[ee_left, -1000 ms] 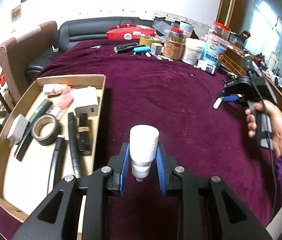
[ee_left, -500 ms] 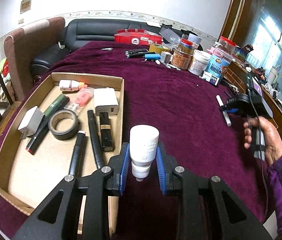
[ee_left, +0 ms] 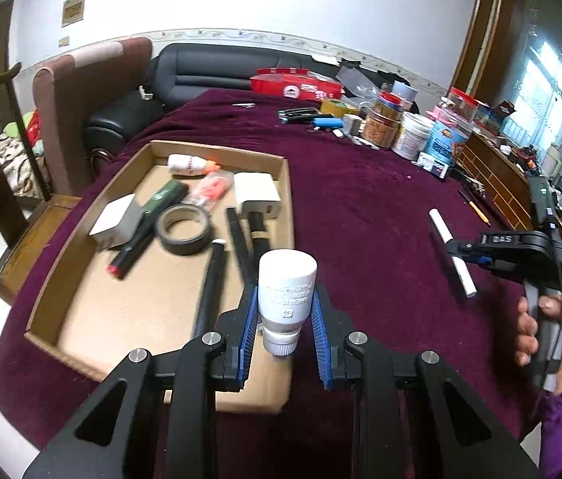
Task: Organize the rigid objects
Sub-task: 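Carry the glue bottle toward the box with left while right grasps the white paint marker, then lower the glue bottle and white paint marker into the box with both tools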
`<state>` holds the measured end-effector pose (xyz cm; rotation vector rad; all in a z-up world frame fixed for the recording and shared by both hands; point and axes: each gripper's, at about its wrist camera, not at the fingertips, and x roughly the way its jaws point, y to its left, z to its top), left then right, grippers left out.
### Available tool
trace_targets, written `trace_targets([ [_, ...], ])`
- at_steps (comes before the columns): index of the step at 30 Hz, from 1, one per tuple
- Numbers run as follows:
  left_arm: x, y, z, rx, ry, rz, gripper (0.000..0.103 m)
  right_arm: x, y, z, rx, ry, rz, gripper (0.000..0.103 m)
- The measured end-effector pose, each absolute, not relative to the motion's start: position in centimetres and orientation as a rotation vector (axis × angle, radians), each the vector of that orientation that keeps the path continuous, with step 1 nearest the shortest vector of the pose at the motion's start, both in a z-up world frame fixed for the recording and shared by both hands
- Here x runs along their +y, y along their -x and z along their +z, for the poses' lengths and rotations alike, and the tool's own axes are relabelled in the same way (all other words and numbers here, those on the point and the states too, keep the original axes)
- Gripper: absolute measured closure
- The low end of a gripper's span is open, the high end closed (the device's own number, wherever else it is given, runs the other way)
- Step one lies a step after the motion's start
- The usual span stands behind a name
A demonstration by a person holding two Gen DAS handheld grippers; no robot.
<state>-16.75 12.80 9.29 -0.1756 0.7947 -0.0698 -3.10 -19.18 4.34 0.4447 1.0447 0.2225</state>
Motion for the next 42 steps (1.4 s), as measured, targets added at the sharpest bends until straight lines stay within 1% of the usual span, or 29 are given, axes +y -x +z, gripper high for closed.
trace_targets([
  [12,20.3,16.8,8.9,0.79,0.247,0.095,0.08,-8.9,5.9,7.1,1.054,-0.421,0.498,0.091],
  [20,22.6,15.4,7.1,0.822,0.248,0.136,0.08,-1.3,6.1,7.7,1.09,-0.355,0.616,0.09],
  [29,24.4,12.9,4.6,0.885,0.231,0.168,0.08,6.5,6.1,6.6,1.17,-0.298,0.726,0.09],
  [36,26.2,12.9,3.1,0.92,0.27,0.184,0.08,11.6,6.2,4.1,1.254,-0.281,0.77,0.09],
  [42,26.4,13.3,3.7,0.887,0.256,0.228,0.081,13.9,5.6,2.3,1.269,-0.198,0.73,0.09],
])
